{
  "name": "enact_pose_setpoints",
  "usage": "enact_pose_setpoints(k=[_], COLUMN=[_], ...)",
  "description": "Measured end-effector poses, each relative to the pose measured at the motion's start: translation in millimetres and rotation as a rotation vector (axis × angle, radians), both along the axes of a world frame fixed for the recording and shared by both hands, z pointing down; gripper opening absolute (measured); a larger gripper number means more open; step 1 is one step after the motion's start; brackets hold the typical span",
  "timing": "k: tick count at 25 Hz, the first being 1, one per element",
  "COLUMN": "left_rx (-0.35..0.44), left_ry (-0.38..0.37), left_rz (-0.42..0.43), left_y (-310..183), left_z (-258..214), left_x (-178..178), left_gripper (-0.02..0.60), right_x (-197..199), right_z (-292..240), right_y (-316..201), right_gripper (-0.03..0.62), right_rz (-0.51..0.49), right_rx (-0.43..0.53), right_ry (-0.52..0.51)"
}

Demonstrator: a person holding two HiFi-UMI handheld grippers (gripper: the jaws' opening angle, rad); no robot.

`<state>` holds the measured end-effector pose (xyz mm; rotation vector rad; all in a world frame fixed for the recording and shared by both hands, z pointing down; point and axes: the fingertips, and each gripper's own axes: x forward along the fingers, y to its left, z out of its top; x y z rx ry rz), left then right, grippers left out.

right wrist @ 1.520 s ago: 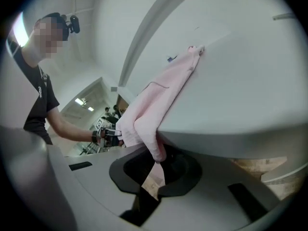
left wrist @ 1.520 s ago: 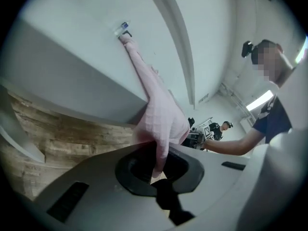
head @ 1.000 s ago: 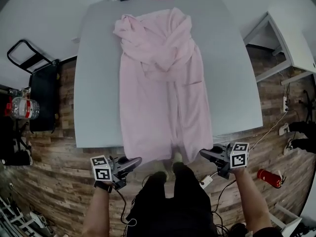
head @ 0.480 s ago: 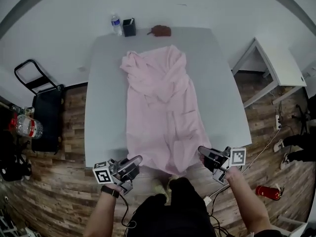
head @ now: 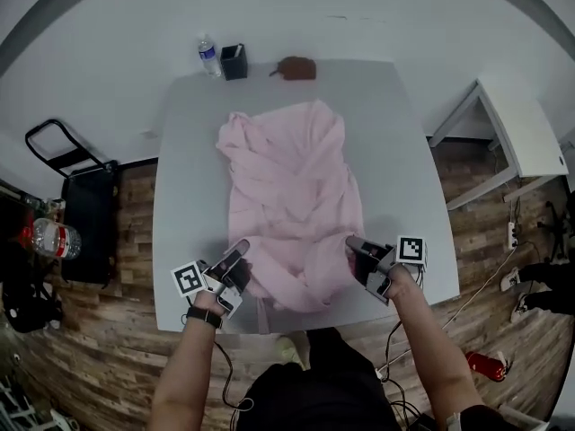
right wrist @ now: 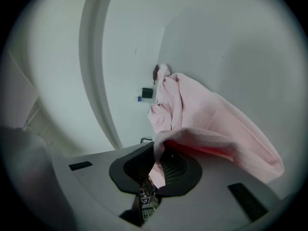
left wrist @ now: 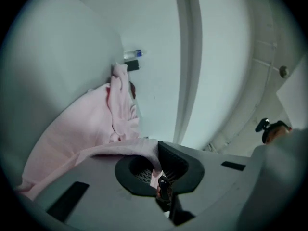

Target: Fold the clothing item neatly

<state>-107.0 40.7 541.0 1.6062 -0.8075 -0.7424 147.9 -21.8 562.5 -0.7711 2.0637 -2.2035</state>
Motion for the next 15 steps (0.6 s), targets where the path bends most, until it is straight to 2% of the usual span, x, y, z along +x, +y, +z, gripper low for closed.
enact_pose_setpoints(k=[3, 5, 7, 8, 9, 10, 11, 13, 15], left_rx=[-0.11, -0.175, -0.224, -0.238, -0.243, -0.24, -0.236, -0.24, -0.256], left_ry=[0.063, 0.069, 0.059, 0.059, 0.063, 0.064, 0.058, 0.032, 0.007], left_rz=[-0.129, -0.213, -0.26, -0.264, -0.255, -0.237, -0.215, -0.172, -0.133], left_y=[-32, -47, -54, -56, -57, -57, -56, -50, -45], left_z=[26, 44, 61, 65, 66, 64, 60, 54, 50], left_x=[-24, -42, -52, -53, -51, -48, -45, -41, -39], left_gripper=[0.009, 0.009, 0.009, 0.017, 0.054, 0.089, 0.099, 0.101, 0.101], right_x=[1, 7, 14, 18, 21, 24, 27, 29, 13], right_z=[9, 13, 12, 7, -1, -11, -23, -45, -51], right_y=[-43, -68, -80, -78, -73, -67, -61, -48, -15], right_gripper=[0.039, 0.161, 0.193, 0.201, 0.204, 0.207, 0.207, 0.207, 0.207], right_rz=[0.122, 0.192, 0.19, 0.149, 0.085, 0.009, -0.071, -0.241, -0.505], right_rx=[-0.061, -0.072, -0.049, -0.024, 0.011, 0.063, 0.138, 0.342, 0.595], right_ry=[-0.103, -0.163, -0.186, -0.193, -0.191, -0.17, -0.124, 0.031, 0.231])
